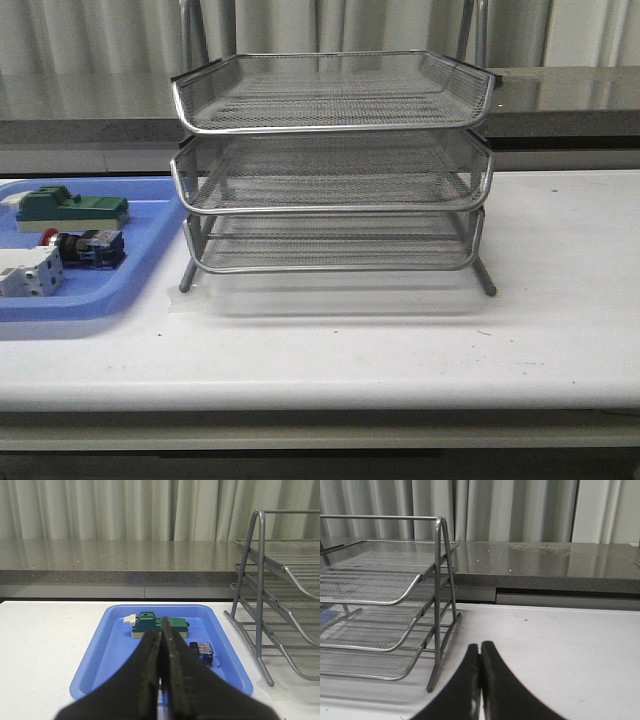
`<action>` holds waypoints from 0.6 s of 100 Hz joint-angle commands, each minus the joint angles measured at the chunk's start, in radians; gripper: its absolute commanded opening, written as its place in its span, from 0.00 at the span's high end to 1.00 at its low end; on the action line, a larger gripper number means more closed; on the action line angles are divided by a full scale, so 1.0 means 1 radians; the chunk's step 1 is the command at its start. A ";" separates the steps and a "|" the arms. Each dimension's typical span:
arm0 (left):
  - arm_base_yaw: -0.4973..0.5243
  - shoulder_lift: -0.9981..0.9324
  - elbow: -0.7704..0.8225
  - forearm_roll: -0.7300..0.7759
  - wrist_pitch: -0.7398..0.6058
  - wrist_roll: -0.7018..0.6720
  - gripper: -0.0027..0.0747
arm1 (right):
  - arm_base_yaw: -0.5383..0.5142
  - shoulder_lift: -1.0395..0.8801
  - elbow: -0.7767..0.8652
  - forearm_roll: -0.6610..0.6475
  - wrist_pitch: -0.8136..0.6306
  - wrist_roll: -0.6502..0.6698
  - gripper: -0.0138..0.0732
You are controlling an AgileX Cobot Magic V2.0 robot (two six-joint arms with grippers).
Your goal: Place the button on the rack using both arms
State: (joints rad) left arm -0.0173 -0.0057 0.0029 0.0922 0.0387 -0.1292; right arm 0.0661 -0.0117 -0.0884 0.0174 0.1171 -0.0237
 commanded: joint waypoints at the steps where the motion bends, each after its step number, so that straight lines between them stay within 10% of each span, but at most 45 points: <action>1: 0.002 -0.030 0.041 -0.009 -0.070 -0.011 0.99 | -0.004 0.003 -0.096 0.005 0.028 -0.002 0.91; 60: 0.002 -0.030 0.041 -0.009 -0.070 -0.011 0.99 | -0.004 0.575 -0.523 0.323 0.484 -0.002 0.91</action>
State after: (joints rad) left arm -0.0173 -0.0057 0.0029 0.0922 0.0387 -0.1292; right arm 0.0661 0.4945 -0.5690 0.2516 0.6531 -0.0237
